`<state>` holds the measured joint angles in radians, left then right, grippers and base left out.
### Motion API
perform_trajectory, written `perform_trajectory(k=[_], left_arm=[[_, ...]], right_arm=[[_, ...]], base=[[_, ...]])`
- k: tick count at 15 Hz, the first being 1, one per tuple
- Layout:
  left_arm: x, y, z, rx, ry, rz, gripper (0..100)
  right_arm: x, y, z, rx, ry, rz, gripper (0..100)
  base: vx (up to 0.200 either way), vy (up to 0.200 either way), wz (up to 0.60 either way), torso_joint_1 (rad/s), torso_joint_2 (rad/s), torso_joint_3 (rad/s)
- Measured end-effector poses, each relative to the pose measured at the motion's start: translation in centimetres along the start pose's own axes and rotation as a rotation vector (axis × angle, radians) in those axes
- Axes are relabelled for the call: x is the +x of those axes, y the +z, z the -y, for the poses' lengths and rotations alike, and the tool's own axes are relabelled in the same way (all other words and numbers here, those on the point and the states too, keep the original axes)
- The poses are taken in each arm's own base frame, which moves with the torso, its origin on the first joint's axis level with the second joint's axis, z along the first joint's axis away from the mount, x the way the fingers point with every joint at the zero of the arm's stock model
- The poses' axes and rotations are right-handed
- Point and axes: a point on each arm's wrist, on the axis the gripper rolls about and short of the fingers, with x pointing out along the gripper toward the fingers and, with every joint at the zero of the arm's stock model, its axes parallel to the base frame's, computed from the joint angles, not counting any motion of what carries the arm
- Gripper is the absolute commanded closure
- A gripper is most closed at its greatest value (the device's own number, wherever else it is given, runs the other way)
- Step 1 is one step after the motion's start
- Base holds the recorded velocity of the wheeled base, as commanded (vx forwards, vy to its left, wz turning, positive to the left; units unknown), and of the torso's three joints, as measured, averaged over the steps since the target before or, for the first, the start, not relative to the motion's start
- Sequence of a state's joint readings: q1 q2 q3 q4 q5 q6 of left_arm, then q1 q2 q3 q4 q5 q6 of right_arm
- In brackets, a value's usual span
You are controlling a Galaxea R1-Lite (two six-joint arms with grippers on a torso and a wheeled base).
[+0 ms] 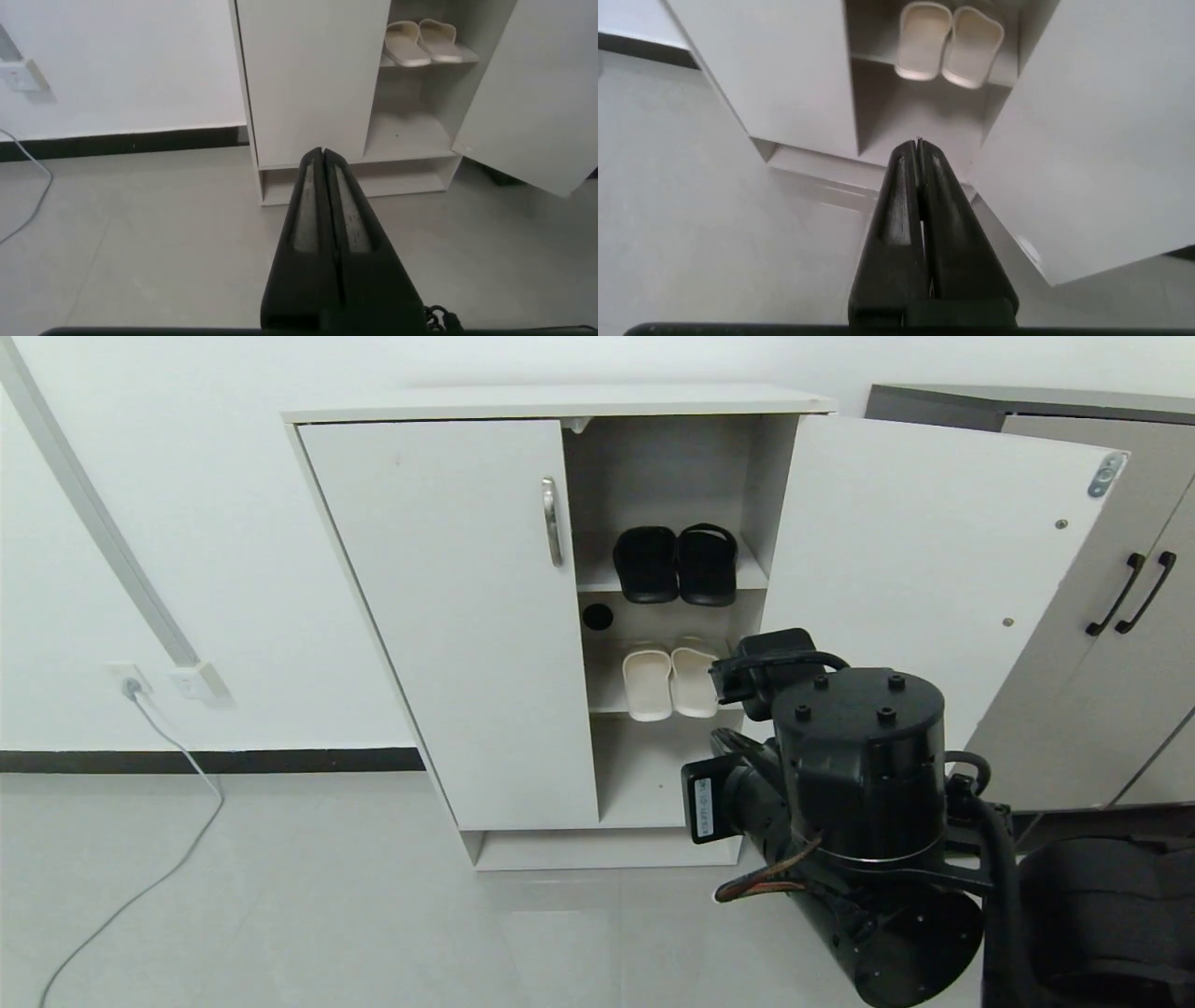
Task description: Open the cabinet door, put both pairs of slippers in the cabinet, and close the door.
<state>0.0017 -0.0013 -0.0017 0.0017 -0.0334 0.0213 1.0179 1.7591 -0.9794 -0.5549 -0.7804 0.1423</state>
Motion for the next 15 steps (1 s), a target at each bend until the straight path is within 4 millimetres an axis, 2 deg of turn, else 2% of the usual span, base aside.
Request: perform_trajectory(k=[13, 15], left_arm=[[0.0, 0.0, 0.0, 0.0, -0.001, 0.0, 100], [0.0, -0.01, 0.0, 0.0, -0.001, -0.001, 100]], right_arm=[[0.14, -0.27, -0.1, -0.01, -0.003, -0.008, 100], [0.15, -0.31, -0.12, -0.015, -0.003, -0.008, 100]], base=[[0.0, 0.0, 0.0, 0.0, 0.0, 0.0], [0.0, 0.0, 0.0, 0.007, -0.22, -0.266]])
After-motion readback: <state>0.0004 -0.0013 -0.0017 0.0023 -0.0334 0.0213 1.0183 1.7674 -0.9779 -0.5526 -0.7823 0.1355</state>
